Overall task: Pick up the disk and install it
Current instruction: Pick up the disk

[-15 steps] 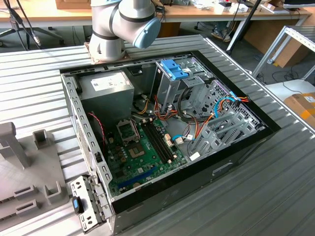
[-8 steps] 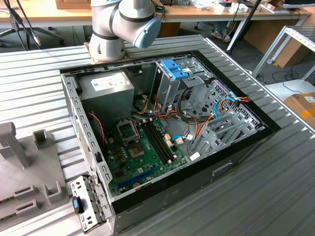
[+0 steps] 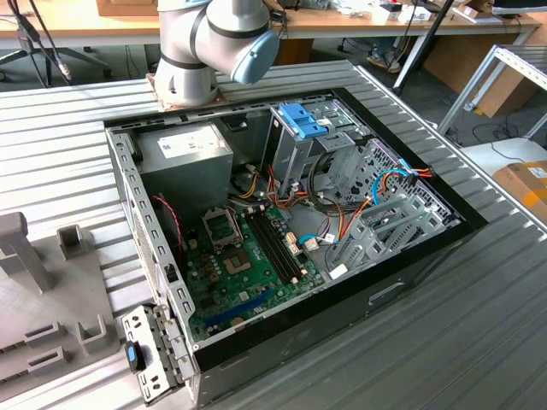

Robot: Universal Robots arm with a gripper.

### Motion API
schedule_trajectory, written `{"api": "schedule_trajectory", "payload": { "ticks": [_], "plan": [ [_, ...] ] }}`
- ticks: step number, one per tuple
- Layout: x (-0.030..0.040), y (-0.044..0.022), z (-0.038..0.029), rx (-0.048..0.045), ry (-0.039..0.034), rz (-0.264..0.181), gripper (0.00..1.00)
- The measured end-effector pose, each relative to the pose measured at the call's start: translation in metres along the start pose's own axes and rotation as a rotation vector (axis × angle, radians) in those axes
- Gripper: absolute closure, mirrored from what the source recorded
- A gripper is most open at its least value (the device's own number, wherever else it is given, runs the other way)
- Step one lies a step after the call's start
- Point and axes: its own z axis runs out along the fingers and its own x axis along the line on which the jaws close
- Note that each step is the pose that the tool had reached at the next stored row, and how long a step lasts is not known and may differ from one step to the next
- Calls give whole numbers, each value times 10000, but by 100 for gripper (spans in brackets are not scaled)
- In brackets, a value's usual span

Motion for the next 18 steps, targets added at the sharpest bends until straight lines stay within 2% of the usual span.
{"api": "schedule_trajectory", "payload": {
  "ticks": [9,18],
  "plan": [
    [-6,-120,0,1,0,0,64],
    [-17,-305,1,0,0,0,64]
  ]
}}
